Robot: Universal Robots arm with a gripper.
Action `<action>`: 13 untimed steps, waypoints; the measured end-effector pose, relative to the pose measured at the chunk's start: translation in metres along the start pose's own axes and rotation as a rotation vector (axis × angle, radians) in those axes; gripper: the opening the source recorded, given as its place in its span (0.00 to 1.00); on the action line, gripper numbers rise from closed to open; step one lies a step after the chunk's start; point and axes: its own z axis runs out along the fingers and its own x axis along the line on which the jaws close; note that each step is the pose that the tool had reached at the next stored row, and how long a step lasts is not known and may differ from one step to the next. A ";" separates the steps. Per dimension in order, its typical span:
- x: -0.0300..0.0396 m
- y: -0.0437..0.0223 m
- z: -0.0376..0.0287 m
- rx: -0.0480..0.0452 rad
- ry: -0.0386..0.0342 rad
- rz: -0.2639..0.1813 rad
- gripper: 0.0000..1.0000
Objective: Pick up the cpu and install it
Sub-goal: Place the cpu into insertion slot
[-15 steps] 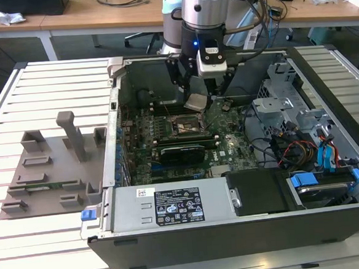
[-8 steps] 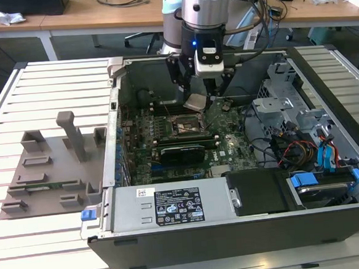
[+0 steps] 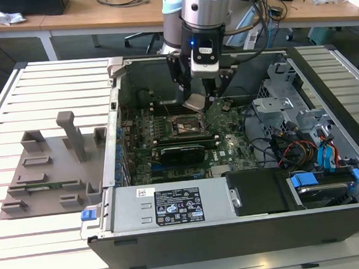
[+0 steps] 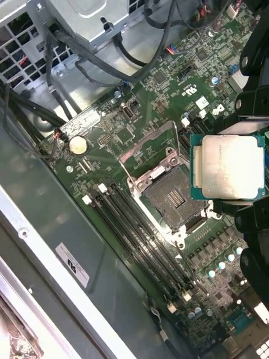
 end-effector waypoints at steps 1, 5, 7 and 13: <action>0.0000 0.0000 0.0000 0.0005 0.0004 0.013 0.55; 0.0000 0.0000 0.0000 0.0024 0.0019 0.053 0.55; 0.0000 0.0000 0.0000 0.0035 0.0024 0.072 0.55; 0.0000 0.0000 0.0000 0.0061 0.0042 0.124 0.55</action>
